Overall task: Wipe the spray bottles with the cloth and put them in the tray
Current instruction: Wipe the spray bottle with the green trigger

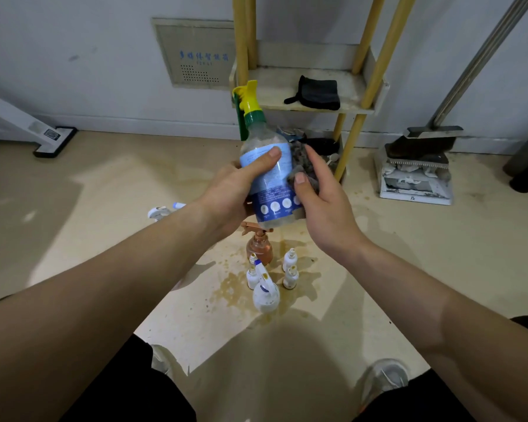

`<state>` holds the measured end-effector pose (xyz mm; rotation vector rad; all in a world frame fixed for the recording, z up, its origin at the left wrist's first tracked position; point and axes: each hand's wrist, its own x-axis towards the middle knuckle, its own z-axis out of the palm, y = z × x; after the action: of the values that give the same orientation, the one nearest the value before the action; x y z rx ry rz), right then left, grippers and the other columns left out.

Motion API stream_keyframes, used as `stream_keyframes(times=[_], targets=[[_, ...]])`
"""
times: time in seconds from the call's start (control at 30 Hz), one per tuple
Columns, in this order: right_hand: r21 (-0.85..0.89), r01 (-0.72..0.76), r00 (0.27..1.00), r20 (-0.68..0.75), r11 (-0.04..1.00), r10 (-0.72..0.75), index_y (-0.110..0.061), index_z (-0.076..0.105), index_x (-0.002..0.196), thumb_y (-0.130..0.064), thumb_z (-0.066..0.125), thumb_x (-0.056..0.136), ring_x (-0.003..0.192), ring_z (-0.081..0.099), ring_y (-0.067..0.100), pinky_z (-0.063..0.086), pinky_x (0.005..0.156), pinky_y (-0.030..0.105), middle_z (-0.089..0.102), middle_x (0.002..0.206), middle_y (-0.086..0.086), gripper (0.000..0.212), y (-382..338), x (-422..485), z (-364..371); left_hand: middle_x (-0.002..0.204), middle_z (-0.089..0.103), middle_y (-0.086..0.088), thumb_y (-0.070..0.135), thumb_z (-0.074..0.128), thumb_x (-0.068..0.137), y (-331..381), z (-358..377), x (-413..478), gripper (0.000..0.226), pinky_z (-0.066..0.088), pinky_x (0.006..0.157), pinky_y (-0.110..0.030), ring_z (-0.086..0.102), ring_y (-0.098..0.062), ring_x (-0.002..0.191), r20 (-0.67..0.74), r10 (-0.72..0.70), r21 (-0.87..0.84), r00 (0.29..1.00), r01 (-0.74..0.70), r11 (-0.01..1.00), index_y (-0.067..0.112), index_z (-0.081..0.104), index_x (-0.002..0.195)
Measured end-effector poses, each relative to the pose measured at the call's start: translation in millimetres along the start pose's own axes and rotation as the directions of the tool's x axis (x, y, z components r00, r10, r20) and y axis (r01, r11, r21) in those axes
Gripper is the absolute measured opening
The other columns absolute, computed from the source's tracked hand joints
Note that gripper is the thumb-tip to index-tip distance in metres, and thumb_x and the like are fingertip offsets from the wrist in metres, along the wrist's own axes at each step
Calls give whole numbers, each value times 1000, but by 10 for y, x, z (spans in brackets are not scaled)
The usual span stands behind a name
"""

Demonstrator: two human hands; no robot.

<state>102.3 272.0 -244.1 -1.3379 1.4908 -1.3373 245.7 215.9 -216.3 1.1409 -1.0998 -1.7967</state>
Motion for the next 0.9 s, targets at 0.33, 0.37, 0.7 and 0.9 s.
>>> stream_keyframes(times=[0.33,0.37,0.7,0.9], targets=[[-319,119,990,110,940,-88,-24,29,157,-23,50,102,134,49,14,40,112,31,45,152,-5,59,-55,-187,77,114,73,-18,32,79,85,-38,-86,109,53,61,73,-42,74,-31,91,-159,23,-79,987,-36,996,7,60,128],[-378,170,983,134,910,-128,-22,27,158,-20,51,103,139,42,12,34,113,24,40,156,-3,60,-88,-211,85,114,73,-19,32,80,84,-39,-96,108,54,60,72,-42,74,-31,90,-165,23,-77,986,-36,996,5,61,127],[-24,-243,959,147,970,244,-30,56,118,-14,46,101,100,66,8,53,98,40,66,100,-18,25,-112,-7,112,121,67,-7,22,88,74,7,-225,-19,68,61,76,-40,71,-23,102,-193,130,122,973,-107,987,16,48,128],[-166,-2,961,273,986,48,-45,47,128,-30,82,79,99,65,-7,56,83,21,64,111,-27,61,-155,-94,270,116,68,-6,27,90,71,-71,-403,-224,69,61,72,-31,73,-19,97,-216,135,240,967,-81,967,16,47,125]])
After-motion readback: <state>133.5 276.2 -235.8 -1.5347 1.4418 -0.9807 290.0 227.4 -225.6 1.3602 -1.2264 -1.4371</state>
